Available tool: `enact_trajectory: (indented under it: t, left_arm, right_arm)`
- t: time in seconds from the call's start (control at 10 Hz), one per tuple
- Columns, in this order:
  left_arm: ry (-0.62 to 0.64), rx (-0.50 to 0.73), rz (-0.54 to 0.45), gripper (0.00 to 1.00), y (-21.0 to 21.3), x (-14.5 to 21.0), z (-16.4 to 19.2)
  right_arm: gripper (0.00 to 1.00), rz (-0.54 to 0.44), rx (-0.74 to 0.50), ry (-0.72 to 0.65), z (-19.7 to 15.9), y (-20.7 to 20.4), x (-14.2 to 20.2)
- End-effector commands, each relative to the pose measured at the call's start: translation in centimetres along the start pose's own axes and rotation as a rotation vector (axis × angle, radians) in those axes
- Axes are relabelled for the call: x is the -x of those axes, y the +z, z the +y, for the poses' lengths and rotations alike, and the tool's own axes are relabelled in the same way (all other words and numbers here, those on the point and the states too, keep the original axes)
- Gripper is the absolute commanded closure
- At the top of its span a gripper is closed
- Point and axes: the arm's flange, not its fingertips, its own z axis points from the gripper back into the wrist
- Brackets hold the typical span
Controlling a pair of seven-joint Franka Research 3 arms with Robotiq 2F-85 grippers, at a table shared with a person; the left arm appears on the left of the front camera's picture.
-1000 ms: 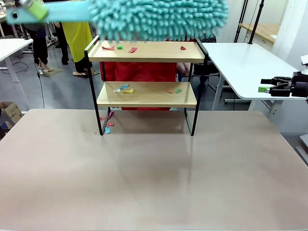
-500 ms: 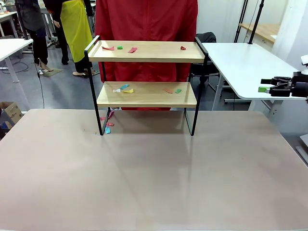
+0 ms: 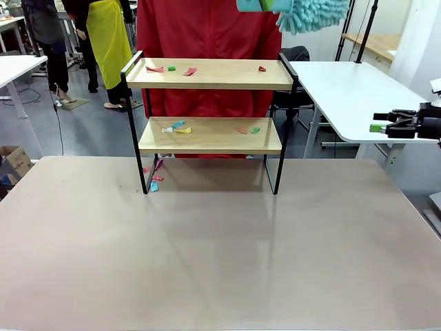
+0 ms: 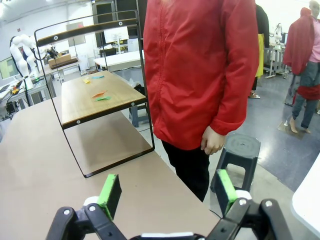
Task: Clean the shelf.
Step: Clean the specific section of the Shelf indicated by the human with the Duster.
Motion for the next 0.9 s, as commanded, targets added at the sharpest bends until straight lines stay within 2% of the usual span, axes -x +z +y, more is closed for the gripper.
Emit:
enact_trajectory:
  t: [0.0, 0.2, 0.3, 0.4, 0.5, 0.7, 0.8]
  left_arm:
    - [-0.031, 0.026, -0.029, 0.87, 2.9, 1.0, 0.4]
    - [-0.031, 0.026, -0.029, 0.87, 2.9, 1.0, 0.4]
    - [-0.010, 0.010, -0.017, 0.87, 1.5, 0.0, -0.1]
    - [0.123, -0.076, 0.042, 0.87, 1.8, 0.5, -2.4]
    - [0.190, -0.152, 0.042, 0.87, 1.3, 0.9, -4.7]
    - [0.300, -0.248, 0.013, 0.87, 0.1, 0.8, -7.3]
    - [0.369, -0.364, -0.018, 0.87, -0.9, 0.6, -8.4]
  right_arm:
    - [0.00, 0.011, 0.014, -0.015, 0.1, -0.1, -0.8]
    - [0.00, 0.011, 0.014, -0.015, 0.1, -0.1, -0.8]
    - [0.00, 0.011, 0.014, -0.015, 0.1, -0.1, -0.8]
    - [0.00, 0.011, 0.014, -0.015, 0.1, -0.1, -0.8]
    - [0.00, 0.011, 0.014, -0.015, 0.1, -0.1, -0.8]
    - [0.00, 0.011, 0.014, -0.015, 0.1, -0.1, -0.8]
    - [0.00, 0.011, 0.014, -0.015, 0.1, -0.1, -0.8]
